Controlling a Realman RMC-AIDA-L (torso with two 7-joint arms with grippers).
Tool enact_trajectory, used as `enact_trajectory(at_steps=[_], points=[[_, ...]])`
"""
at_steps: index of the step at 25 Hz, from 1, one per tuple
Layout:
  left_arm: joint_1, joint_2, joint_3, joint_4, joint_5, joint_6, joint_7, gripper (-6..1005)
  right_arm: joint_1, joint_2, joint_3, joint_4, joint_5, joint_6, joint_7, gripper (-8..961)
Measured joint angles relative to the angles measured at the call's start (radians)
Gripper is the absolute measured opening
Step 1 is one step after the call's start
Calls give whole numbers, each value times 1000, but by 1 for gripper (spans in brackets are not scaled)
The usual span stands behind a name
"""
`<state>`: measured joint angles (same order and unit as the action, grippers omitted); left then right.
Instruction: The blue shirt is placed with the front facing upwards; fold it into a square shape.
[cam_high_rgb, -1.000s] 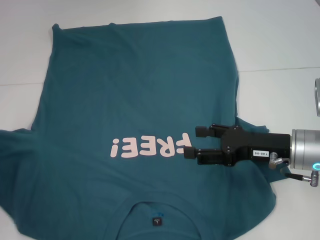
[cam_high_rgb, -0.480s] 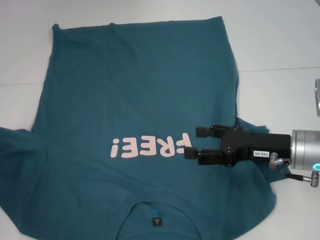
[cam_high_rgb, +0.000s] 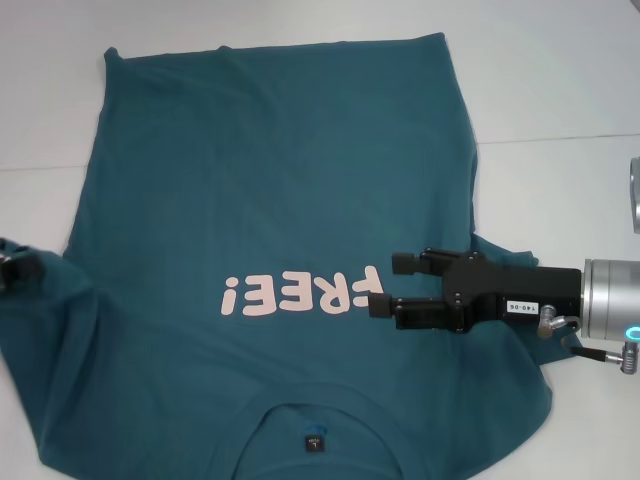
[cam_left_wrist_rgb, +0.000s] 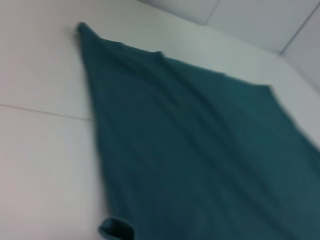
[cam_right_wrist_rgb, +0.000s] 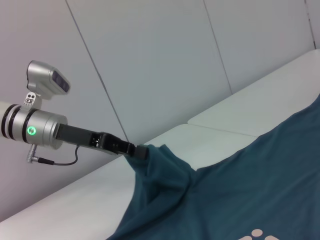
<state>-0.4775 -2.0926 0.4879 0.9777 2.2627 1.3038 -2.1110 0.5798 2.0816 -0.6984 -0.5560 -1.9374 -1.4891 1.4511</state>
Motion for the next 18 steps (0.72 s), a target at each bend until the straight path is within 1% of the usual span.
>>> enact_trajectory(at_steps=[3, 8, 12, 18], points=[[-8, -3, 5, -31, -58, 18, -5, 19, -1, 0, 0, 3, 0, 2, -5, 926], [-27, -8, 12, -119, -152, 27, 10, 21, -1, 0, 1, 10, 0, 4, -10, 926], [-42, -26, 12, -159, -171, 20, 35, 22, -2, 0, 1, 10, 0, 4, -11, 926], [-57, -35, 12, -208, -179, 21, 71, 24, -4, 0, 0, 10, 0, 4, -10, 926]])
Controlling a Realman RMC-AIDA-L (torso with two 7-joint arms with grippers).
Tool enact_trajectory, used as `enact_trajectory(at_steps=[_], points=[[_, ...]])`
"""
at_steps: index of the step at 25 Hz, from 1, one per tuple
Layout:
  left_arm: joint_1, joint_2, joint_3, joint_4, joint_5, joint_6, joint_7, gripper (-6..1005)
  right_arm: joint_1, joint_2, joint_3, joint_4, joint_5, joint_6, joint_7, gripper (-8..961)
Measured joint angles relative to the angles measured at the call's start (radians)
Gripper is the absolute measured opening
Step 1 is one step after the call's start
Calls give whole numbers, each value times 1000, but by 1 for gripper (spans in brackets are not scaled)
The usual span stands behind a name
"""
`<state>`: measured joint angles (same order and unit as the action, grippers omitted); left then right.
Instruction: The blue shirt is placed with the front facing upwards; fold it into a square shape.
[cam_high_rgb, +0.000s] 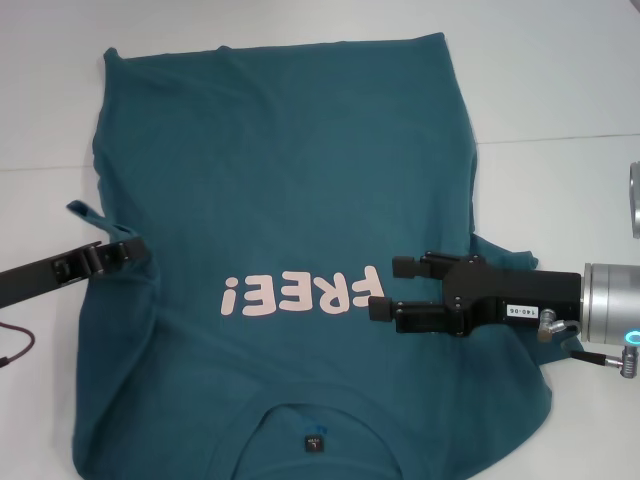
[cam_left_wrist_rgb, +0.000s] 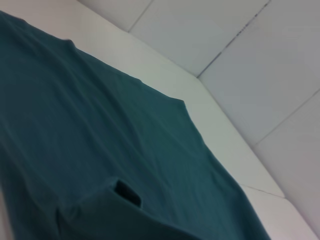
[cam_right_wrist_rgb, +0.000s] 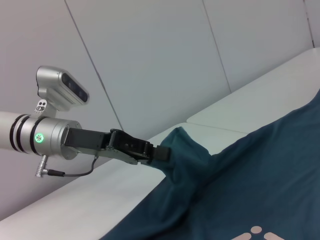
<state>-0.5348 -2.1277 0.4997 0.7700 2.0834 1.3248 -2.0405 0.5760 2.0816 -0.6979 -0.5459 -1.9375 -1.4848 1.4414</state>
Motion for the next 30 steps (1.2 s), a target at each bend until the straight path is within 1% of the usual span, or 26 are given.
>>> enact_trajectory(at_steps=[7, 12, 16, 23, 26, 30], points=[[8, -9, -2, -2, -20, -1, 17, 26, -1, 0, 0, 0, 0, 0, 4, 926], [15, -9, 0, 0, -20, 11, 38, 203, 1, 0, 0, 0, 0, 0, 4, 926], [25, -7, 0, 0, -16, 1, 58, 381, 3, 0, 0, -1, 0, 0, 5, 926], [78, -1, -7, 12, -9, -30, 119, 682, 4, 0, 0, -4, 0, 0, 8, 926], [98, -1, -7, 18, 5, -35, 142, 896, 4, 0, 0, -4, 1, 0, 8, 926], [112, -7, -5, 19, 19, -45, 158, 896, 4, 0, 0, -1, 2, 0, 8, 926]])
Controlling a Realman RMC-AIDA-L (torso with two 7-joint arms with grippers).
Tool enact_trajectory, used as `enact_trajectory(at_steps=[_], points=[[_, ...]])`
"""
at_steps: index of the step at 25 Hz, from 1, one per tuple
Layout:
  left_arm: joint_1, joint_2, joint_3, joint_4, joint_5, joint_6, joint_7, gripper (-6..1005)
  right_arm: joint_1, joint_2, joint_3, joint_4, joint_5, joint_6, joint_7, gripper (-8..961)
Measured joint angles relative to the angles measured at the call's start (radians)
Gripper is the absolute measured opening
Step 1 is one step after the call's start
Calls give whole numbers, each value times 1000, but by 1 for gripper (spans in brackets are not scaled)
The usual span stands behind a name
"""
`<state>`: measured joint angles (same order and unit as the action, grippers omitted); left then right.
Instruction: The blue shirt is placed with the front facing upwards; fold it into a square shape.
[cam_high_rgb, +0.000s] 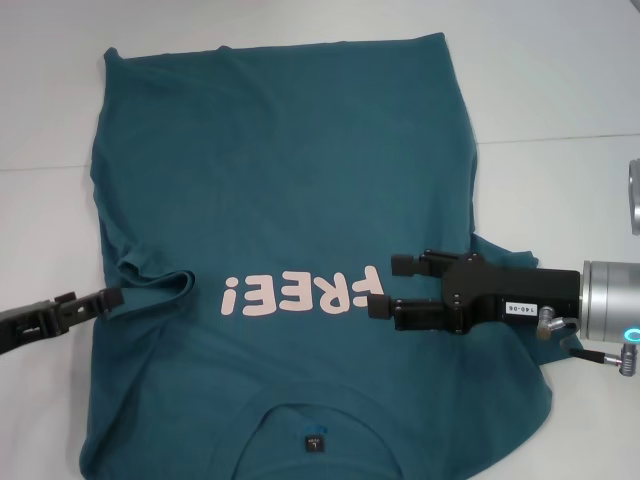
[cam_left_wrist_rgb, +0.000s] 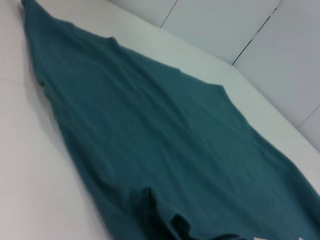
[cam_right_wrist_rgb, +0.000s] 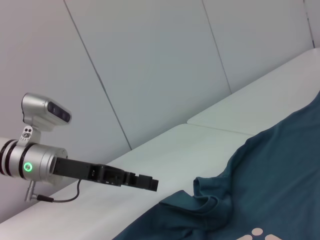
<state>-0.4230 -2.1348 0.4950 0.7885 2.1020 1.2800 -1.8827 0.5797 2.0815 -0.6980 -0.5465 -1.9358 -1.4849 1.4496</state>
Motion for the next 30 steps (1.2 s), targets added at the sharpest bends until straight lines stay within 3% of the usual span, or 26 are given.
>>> enact_trajectory(at_steps=[30], points=[[-34, -3, 71, -15, 104, -12, -76, 895, -12, 0, 0, 4, 0, -12, 2, 926]])
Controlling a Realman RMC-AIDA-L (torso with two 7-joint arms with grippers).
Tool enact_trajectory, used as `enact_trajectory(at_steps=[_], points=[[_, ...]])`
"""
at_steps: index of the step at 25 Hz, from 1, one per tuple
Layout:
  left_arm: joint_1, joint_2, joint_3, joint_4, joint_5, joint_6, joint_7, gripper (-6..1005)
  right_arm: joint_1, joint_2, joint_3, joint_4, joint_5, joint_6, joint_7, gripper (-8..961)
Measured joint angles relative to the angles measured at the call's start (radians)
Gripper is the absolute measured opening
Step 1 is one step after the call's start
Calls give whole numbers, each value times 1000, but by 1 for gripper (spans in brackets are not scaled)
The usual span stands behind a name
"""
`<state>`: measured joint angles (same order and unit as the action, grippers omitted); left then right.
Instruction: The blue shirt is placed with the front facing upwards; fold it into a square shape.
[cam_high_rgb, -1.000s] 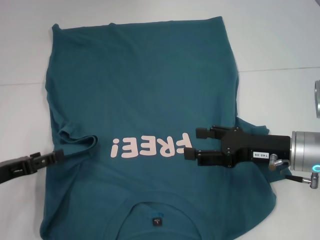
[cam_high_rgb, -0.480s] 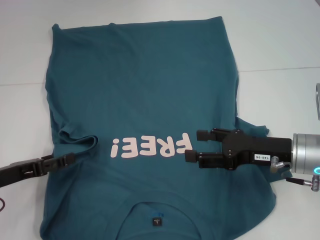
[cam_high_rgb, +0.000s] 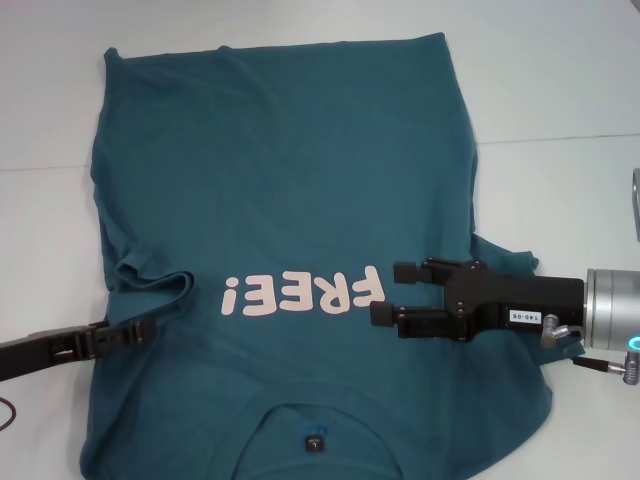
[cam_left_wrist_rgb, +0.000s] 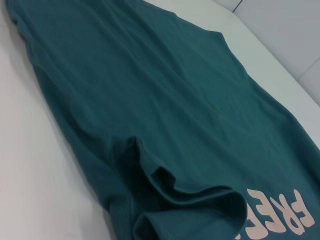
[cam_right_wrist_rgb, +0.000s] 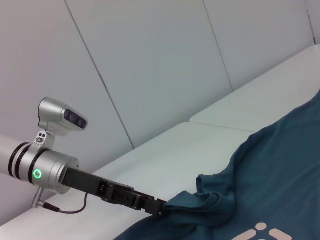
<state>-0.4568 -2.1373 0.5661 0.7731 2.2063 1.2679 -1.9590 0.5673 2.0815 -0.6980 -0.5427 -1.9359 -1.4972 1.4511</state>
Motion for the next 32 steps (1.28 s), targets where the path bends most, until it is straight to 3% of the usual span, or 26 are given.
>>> enact_trajectory(at_steps=[32], points=[[-39, 11, 25, 0, 1, 6, -52, 892, -2, 0, 0, 0, 0, 8, 0, 926]])
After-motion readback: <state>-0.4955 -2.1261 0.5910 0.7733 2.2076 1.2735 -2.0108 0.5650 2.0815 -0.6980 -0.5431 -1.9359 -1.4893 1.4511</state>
